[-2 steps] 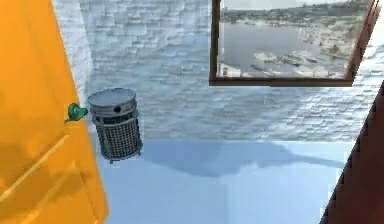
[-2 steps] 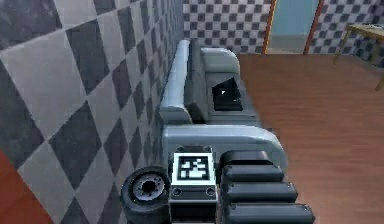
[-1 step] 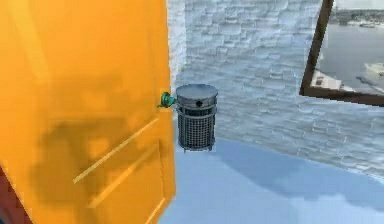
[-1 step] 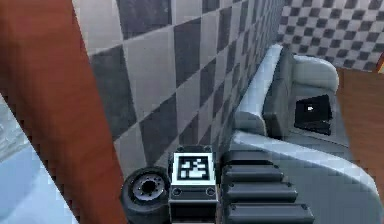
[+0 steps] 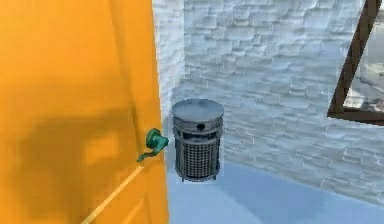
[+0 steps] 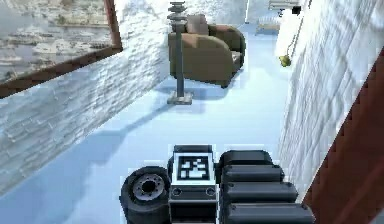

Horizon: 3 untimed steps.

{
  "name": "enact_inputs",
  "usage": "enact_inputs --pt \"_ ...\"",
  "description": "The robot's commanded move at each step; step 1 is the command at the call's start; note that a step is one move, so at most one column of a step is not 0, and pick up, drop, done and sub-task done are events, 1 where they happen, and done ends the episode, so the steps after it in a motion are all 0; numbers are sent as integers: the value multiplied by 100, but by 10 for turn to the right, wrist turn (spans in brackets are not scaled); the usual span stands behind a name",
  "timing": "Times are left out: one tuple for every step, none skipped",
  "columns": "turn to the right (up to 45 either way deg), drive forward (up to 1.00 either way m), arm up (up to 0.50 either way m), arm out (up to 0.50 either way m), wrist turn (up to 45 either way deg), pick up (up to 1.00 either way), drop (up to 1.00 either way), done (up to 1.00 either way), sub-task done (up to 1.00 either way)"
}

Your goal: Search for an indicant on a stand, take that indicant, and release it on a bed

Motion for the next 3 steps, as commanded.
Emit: enact_inputs --pt "450 0 0 0 0 0 0 0 0" --pt "450 0 0 0 0 0 0 0 0" --pt "120 0 0 0 0 0 0 0 0"
